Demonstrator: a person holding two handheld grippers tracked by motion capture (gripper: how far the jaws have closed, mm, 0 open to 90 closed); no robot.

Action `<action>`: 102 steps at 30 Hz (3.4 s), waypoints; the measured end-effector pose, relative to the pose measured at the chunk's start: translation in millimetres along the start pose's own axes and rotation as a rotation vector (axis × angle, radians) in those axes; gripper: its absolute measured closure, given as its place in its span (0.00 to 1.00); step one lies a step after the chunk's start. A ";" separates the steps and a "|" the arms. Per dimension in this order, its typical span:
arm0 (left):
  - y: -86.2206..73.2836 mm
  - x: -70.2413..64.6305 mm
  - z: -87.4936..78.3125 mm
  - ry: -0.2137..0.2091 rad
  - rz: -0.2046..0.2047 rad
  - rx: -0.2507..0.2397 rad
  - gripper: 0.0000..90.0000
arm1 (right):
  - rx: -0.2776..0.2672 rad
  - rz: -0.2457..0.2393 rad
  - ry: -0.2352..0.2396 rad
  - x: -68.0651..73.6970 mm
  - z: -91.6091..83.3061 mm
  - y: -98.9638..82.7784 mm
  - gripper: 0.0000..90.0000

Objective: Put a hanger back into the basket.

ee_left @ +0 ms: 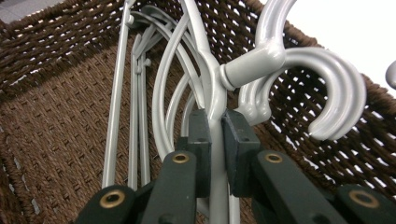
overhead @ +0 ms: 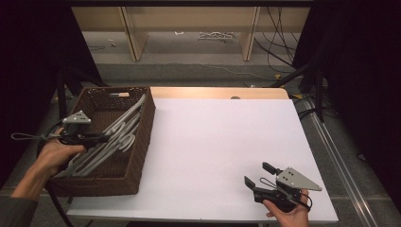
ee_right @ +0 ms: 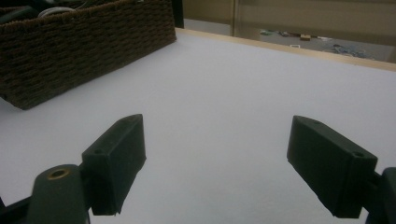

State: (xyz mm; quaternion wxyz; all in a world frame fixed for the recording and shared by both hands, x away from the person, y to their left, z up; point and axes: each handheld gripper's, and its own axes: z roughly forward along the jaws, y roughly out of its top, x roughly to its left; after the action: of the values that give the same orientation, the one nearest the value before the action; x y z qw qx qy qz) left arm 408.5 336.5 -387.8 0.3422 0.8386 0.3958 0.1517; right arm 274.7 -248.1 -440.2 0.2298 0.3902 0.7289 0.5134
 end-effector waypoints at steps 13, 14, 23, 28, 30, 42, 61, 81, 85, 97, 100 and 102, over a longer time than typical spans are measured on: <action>3.1 -6.3 18.2 0.017 -0.037 0.087 0.88 | -0.003 -0.001 0.004 -0.4 0.1 -0.2 0.23; 3.5 -6.0 17.0 0.014 -0.049 0.074 0.86 | -0.003 0.000 0.004 -0.3 0.2 -0.1 0.23; 12.5 -12.1 -0.2 0.013 -0.052 -0.014 0.68 | -0.007 -0.003 0.000 -0.1 0.5 -0.2 0.23; 16.1 -23.4 -6.1 0.018 -0.096 -0.122 0.56 | -0.004 -0.002 0.000 -0.1 0.1 -0.1 0.23; 17.3 -26.9 -8.2 0.026 -0.120 -0.160 0.53 | -0.014 -0.002 -0.003 0.1 0.8 -0.3 0.23; 23.0 -56.6 -17.3 -0.045 -0.184 -0.368 0.35 | -0.013 0.001 0.003 0.2 0.7 -0.3 0.23; 25.5 -109.3 -15.2 -0.031 -0.098 -0.496 0.19 | -0.016 0.001 0.012 0.6 0.7 -0.2 0.23; 16.8 -166.9 -4.7 -0.093 -0.007 -0.536 0.19 | -0.025 -0.007 0.010 2.9 -0.1 0.9 0.23; 15.6 -176.2 -1.0 -0.106 0.005 -0.540 0.19 | -0.016 -0.007 0.020 3.3 -1.2 1.5 0.23; 6.1 -189.7 10.9 -0.104 0.016 -0.552 0.19 | -0.033 -0.005 0.027 5.2 -1.5 2.0 0.23; 3.9 -191.5 13.2 -0.094 0.019 -0.550 0.19 | -0.047 -0.012 0.025 5.2 -1.5 2.0 0.23; 2.2 -191.9 14.9 -0.089 0.016 -0.551 0.19 | -0.058 -0.039 0.022 3.6 -1.5 2.7 0.23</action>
State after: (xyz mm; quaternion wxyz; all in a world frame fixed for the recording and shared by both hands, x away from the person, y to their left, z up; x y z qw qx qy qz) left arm 294.6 181.4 -393.9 0.5732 0.7228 0.3177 0.2192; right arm 272.4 -245.7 -436.9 0.2431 0.3635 0.7236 0.5341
